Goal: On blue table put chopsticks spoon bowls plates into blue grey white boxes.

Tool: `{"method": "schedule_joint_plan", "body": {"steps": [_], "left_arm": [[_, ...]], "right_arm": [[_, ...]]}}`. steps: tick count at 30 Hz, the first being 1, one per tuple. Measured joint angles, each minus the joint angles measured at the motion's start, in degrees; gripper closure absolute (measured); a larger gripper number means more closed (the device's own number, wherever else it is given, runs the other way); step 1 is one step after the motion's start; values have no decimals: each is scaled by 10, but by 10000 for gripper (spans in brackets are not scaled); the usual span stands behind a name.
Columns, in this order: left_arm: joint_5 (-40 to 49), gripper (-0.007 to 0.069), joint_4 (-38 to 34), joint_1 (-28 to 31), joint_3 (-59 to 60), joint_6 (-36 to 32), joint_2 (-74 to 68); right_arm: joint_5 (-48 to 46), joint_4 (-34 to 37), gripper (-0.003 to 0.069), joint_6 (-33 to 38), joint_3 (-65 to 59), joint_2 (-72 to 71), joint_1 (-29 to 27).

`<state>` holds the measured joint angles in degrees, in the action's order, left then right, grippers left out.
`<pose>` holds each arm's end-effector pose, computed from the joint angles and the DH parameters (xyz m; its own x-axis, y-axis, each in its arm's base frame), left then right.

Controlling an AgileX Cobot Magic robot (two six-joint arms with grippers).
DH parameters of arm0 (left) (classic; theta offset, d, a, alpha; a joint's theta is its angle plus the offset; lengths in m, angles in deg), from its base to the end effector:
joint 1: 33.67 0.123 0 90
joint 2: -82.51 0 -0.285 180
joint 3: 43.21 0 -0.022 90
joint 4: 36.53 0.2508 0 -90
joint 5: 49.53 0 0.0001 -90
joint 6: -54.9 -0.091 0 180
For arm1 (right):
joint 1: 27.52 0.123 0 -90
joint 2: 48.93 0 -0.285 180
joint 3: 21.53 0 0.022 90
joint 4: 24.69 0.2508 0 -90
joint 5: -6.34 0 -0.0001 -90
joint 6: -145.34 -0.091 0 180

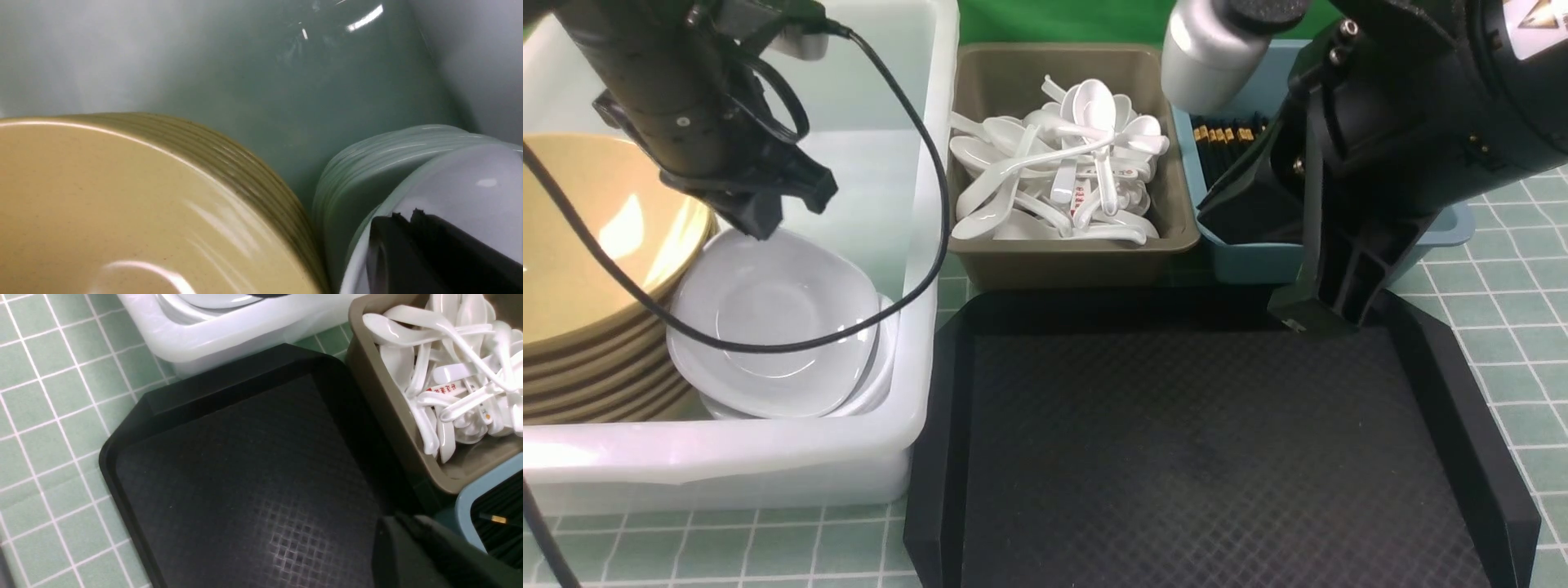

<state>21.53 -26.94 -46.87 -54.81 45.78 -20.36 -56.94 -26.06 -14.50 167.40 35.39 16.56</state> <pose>0.3365 -0.0642 0.3317 -0.8674 0.4188 -0.2688 0.3709 0.9042 0.2118 0.1946 0.1857 0.4228 -0.2612 -0.7466 -0.6118 -0.8321 0.4954 -0.2493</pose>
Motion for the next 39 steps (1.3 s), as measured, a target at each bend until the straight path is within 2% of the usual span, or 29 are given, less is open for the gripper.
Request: {"method": "schedule_joint_plan", "body": {"steps": [5,9,18,23,28,36,39], "left_arm": [[-1,632,37,0,0,4,-3],[-1,632,36,0,-1,1,-28],[-3,632,-57,0,-1,-27,-40],[-3,632,-51,0,0,-21,-7],[-3,632,-31,0,7,19,96],[-4,632,-43,0,186,67,248],[-19,631,-46,0,243,106,289]], "right_arm": [[0,0,586,0,0,0,0],[0,0,584,0,0,0,0],[0,0,582,0,0,0,0],[1,0,580,0,0,0,0],[2,0,580,2,0,0,0],[4,0,580,18,0,0,0],[9,0,580,27,0,0,0]]}}
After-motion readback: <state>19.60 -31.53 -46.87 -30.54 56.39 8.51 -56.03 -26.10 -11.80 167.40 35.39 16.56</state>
